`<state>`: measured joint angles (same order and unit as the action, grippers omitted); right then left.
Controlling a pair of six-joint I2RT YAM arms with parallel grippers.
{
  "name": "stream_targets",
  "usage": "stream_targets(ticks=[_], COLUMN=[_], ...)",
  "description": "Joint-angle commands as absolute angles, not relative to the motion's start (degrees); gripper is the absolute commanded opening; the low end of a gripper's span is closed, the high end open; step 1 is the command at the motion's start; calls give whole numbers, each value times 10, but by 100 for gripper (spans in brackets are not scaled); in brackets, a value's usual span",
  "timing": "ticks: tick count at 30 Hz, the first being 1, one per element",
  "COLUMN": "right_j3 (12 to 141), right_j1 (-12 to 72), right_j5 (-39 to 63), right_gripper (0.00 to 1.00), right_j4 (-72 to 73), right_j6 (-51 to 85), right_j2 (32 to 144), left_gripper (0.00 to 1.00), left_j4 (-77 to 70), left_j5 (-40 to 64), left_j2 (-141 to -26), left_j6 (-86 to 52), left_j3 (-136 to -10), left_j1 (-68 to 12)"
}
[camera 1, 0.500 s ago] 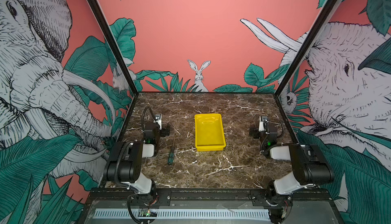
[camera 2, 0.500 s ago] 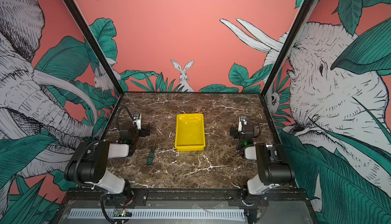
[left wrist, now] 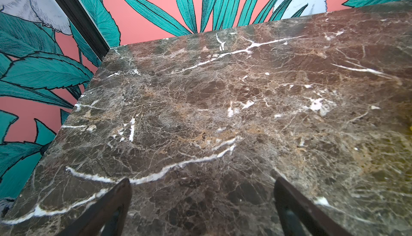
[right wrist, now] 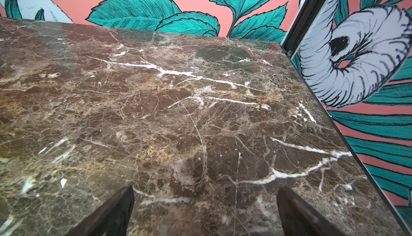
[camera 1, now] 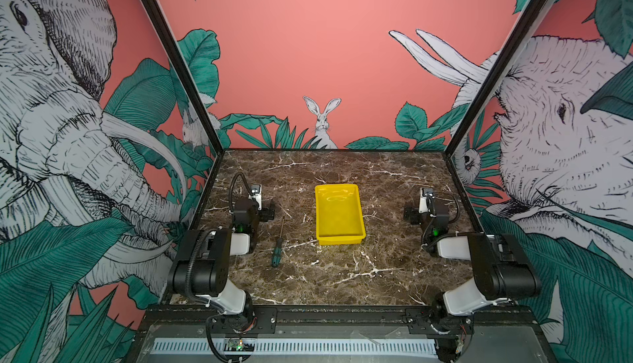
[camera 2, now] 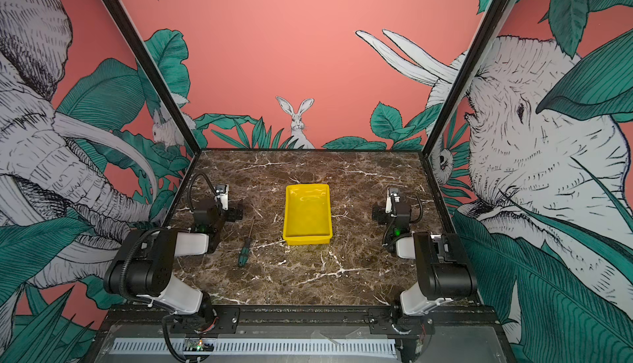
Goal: Put the screwdriver in the bin
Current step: Pick up the screwdriver from the middle-left of the table.
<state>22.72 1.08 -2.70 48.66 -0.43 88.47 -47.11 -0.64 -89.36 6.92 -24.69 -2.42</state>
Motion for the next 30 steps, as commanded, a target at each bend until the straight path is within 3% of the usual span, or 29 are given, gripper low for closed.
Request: stream_targets(ticks=[1, 17, 21, 25, 30], right_j3=[228, 229, 226, 222, 282], right_j1=[13, 10, 10, 11, 10], right_j5=[-25, -19, -19, -5, 23], right_gripper=[99, 99, 99, 99, 99], right_j4=[515, 513, 517, 485, 260], right_j6=[-4, -3, -3, -7, 20], right_j2=[889, 888, 886, 838, 715], left_gripper=[100, 100, 100, 100, 100], left_j4=[-489, -489, -467, -212, -5], left_j5=[-5, -6, -55, -122, -125], left_j2=[-889, -888, -876, -807, -727], left_j6=[65, 66, 49, -2, -98], left_j3=[-240, -239, -252, -348, -438], left_j1=[-21, -20, -20, -21, -24])
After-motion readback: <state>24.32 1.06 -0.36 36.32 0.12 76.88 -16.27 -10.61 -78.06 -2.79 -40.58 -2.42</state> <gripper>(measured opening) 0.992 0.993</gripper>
